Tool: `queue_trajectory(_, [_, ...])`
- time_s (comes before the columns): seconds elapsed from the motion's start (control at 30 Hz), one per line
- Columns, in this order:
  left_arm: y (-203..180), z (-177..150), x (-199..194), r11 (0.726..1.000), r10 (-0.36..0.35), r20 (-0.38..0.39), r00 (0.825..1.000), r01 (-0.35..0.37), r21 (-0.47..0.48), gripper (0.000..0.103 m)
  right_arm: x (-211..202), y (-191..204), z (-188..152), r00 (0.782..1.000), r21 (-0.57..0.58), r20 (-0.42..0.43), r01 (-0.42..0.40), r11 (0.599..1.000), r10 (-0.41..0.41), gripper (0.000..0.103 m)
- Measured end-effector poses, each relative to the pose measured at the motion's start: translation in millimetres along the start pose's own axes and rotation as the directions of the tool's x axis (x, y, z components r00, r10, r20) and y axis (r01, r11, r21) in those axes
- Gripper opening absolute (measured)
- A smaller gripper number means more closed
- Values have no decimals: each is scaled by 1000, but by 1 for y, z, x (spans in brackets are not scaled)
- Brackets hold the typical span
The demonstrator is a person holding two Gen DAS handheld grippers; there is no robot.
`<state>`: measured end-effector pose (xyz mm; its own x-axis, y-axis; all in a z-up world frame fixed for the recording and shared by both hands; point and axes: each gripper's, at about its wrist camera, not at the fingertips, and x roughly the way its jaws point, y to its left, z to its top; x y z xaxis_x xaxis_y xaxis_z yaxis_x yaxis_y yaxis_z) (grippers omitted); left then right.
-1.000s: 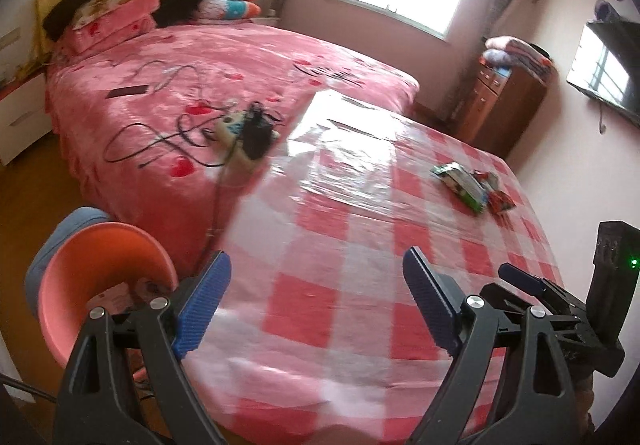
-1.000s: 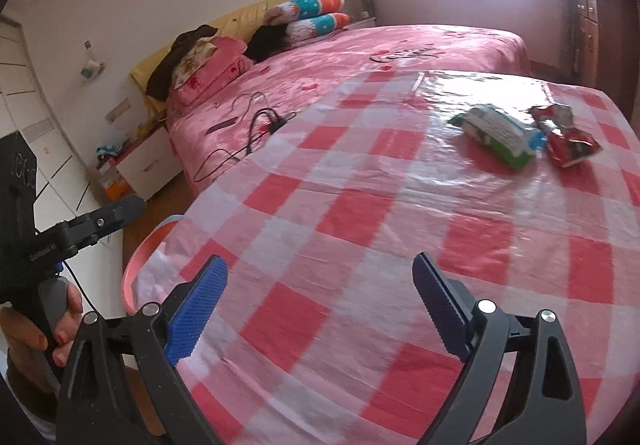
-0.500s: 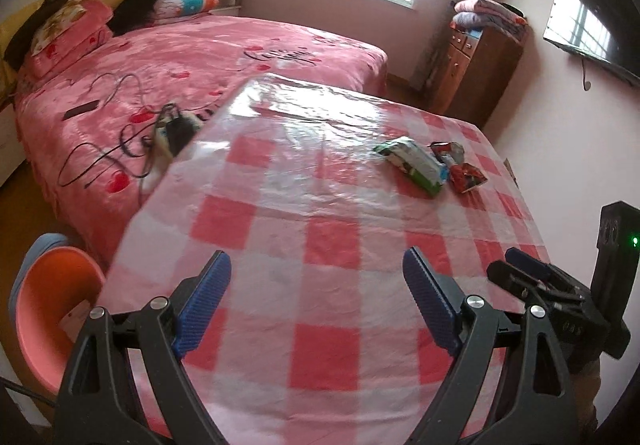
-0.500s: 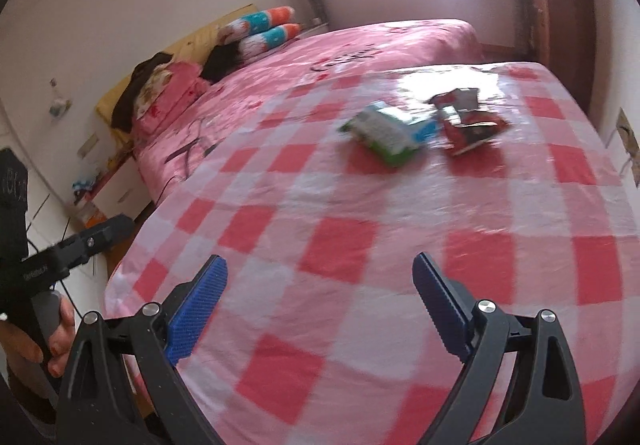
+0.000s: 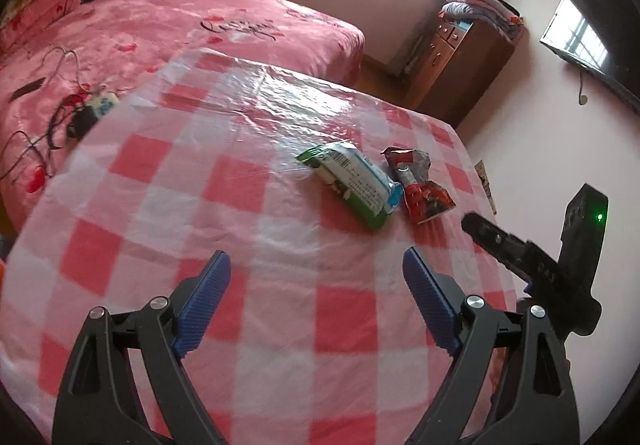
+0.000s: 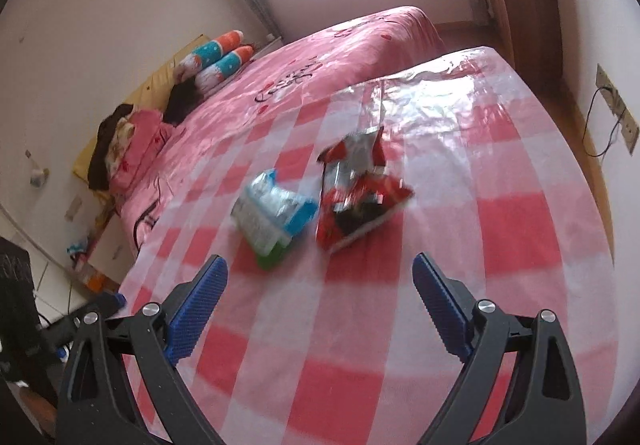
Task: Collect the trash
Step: 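Move both open tools back toward the green bag and red chip bag, then grasp the green-white bag with the left tool while the right tool grasps the red chip bag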
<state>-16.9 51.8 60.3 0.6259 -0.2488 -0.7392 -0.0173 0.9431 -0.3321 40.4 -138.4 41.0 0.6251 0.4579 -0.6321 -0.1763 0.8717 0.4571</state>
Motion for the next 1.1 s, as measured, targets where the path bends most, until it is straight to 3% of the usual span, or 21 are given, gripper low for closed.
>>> queue_trajectory(0.3, [-18, 32, 63, 998, -3, -26, 1000, 2, -62, 88, 43, -1, 35, 999, -37, 3, 33, 999, -33, 93])
queue_trajectory(0.47, [-17, 48, 91, 992, -1, -32, 999, -3, -126, 88, 57, -3, 44, 999, -46, -9, 33, 998, -33, 84])
queue_trajectory(0.63, [-23, 56, 112, 988, 20, -19, 1000, -23, -150, 88, 67, -6, 46, 996, -80, -21, 90, 993, -92, 80])
queue_trajectory(0.7, [-24, 60, 119, 987, 38, -17, 999, -40, -158, 88, 67, -11, 44, 996, -64, -30, 78, 995, -81, 80])
queue_trajectory(0.83, [-25, 63, 132, 984, 73, -23, 997, -75, -159, 88, 63, -20, 45, 996, -45, -25, 79, 996, -81, 79])
queue_trajectory(1.0, [-36, 65, 140, 984, 155, 7, 988, -154, -89, 88, 63, -22, 45, 996, -52, -30, 79, 995, -81, 78])
queue_trajectory(1.1, [-42, 61, 142, 978, 206, 26, 978, -205, -41, 76, 65, -19, 43, 996, -67, -36, 81, 994, -83, 78])
